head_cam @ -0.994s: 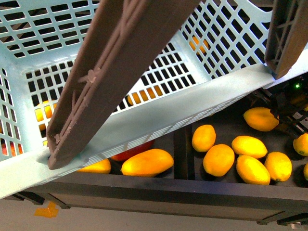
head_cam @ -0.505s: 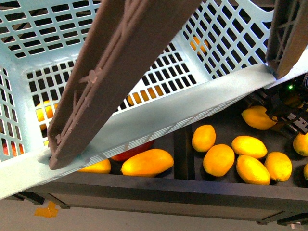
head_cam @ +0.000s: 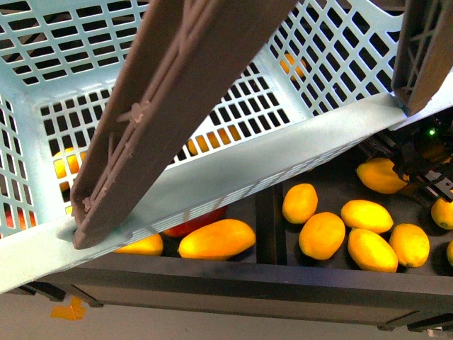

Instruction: Pick lemon and mango into basket

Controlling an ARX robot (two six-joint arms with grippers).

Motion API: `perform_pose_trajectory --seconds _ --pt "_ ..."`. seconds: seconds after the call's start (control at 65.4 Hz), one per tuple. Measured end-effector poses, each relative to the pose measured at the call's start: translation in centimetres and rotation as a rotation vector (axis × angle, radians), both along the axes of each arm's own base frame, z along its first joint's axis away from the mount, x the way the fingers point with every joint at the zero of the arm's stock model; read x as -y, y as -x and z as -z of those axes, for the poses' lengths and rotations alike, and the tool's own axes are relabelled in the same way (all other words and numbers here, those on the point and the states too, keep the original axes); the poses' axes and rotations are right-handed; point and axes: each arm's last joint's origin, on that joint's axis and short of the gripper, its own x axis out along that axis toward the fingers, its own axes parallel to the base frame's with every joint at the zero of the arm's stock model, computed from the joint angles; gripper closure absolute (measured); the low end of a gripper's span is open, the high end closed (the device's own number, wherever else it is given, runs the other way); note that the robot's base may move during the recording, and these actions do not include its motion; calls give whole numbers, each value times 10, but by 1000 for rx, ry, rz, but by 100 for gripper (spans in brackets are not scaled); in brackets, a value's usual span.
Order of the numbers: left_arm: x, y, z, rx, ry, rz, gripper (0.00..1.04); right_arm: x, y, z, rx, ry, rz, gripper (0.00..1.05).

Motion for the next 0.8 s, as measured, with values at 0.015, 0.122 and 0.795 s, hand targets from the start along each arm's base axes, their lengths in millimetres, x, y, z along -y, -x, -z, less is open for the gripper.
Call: perform_pose_trajectory --seconds 0.015,0.122,0.795 --pt "0 0 0 0 0 0 100 1 1 -2 4 -2 0 25" --pt "0 0 0 0 0 0 100 9 12 -23 53 -12 -17 25" --pt "0 0 0 0 0 0 100 -18 126 -285 636 34 -336 25"
